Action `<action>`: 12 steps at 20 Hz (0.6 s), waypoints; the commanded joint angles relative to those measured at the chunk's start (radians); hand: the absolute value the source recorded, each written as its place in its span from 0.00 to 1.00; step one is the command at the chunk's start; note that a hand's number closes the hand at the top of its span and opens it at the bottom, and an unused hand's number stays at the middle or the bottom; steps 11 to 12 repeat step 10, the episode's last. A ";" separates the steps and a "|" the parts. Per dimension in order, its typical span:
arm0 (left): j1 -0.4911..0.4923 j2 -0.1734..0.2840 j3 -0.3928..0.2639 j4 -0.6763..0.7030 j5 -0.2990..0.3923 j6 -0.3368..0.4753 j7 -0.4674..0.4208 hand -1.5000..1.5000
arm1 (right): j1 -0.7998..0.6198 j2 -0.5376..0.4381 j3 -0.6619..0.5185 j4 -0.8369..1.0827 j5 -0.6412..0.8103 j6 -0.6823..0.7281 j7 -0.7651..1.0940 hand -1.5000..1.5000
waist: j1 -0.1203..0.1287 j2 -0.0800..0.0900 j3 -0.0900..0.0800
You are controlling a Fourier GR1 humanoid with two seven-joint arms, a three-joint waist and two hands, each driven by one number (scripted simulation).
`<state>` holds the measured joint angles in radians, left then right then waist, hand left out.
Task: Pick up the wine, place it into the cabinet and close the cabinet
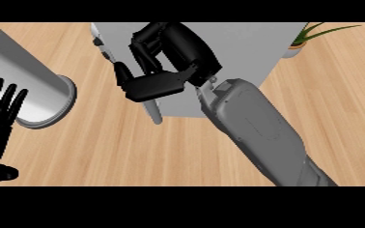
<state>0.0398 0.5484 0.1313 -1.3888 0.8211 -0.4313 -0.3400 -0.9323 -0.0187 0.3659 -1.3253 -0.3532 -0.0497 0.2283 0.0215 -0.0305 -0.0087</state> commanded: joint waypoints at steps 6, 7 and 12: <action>-0.004 -0.013 -0.018 -0.033 -0.003 -0.011 0.021 0.00 | -0.061 -0.083 -0.137 0.209 0.030 0.008 -0.059 1.00 | 0.013 0.041 0.008; -0.004 -0.002 -0.008 -0.039 0.013 -0.026 0.026 0.00 | -0.025 -0.103 -0.133 0.207 0.030 0.040 -0.097 1.00 | 0.011 0.041 0.008; -0.012 -0.011 -0.015 -0.019 0.011 -0.030 0.031 0.00 | -0.041 -0.066 -0.111 0.234 0.055 0.010 -0.096 1.00 | 0.014 0.043 0.007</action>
